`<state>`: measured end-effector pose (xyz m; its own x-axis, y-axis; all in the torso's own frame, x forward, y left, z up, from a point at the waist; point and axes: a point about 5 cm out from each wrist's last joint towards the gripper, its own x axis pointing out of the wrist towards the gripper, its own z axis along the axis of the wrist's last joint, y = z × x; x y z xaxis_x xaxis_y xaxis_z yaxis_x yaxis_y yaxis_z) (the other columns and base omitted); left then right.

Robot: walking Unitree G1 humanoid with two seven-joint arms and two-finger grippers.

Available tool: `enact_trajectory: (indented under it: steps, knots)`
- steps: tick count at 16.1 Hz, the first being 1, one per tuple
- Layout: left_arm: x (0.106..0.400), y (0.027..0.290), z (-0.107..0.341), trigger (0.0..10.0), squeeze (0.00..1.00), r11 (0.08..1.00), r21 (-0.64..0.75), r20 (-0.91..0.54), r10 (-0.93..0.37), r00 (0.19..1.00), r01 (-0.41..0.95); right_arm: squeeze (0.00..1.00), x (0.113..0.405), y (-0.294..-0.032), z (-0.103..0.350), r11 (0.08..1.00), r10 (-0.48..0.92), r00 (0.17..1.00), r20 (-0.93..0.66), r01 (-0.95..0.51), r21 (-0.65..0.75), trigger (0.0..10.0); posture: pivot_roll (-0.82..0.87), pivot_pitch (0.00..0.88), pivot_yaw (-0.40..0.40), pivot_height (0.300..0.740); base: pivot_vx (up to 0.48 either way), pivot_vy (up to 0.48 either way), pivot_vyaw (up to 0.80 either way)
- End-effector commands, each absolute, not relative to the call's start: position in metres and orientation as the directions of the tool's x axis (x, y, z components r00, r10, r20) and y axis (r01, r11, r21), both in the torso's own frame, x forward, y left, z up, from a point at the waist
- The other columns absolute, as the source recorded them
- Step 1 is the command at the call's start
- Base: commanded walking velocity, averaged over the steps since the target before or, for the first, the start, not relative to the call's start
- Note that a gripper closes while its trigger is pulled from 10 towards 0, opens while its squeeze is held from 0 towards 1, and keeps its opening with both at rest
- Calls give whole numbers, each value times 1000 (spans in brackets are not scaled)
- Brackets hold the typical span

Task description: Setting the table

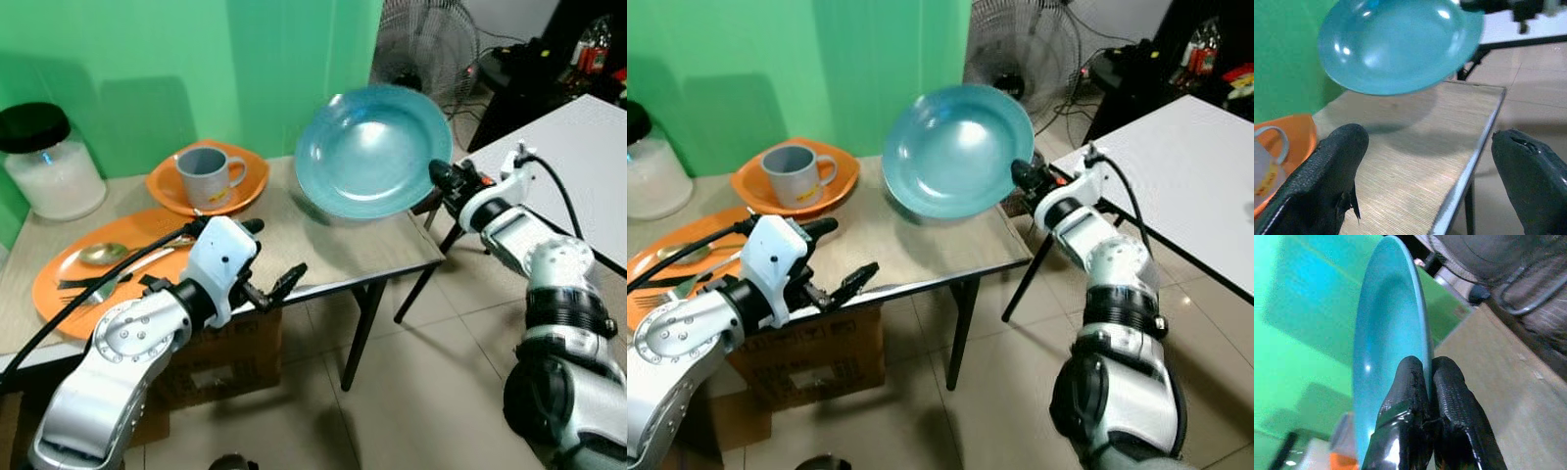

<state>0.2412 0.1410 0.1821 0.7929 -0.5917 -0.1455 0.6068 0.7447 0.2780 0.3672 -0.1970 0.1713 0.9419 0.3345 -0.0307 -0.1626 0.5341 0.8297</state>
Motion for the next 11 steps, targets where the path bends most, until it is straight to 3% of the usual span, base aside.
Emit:
enact_trajectory:
  steps: [1,3,4,7,8,11]
  knots:
    - [246,143,184,10000,0,788,281,-115,-539,834,548,0,356,-201,176,501,329,943,42,-212,839,0,-14,0,-36,740,0,0,0]
    - [252,149,187,10000,0,854,263,-63,-448,892,448,0,342,-212,178,503,264,959,100,-225,834,0,-9,0,-44,740,0,0,0]
    - [255,156,189,10000,0,890,264,-39,-376,926,373,0,334,-216,181,516,227,966,127,-229,825,10000,-7,0,-48,740,0,0,0]
    - [256,162,189,10000,0,920,274,-5,-289,957,279,0,319,-210,186,593,233,959,159,-270,759,10000,-13,0,-47,740,0,0,0]
    - [256,161,187,10000,0,927,273,1,-267,964,257,0,312,-206,187,640,222,962,159,-267,720,10000,-15,0,-49,740,0,0,-425]
    - [259,155,184,10000,0,937,280,18,-220,975,206,0,305,-209,185,670,109,983,146,-181,720,10000,-20,0,-57,740,0,0,-788]
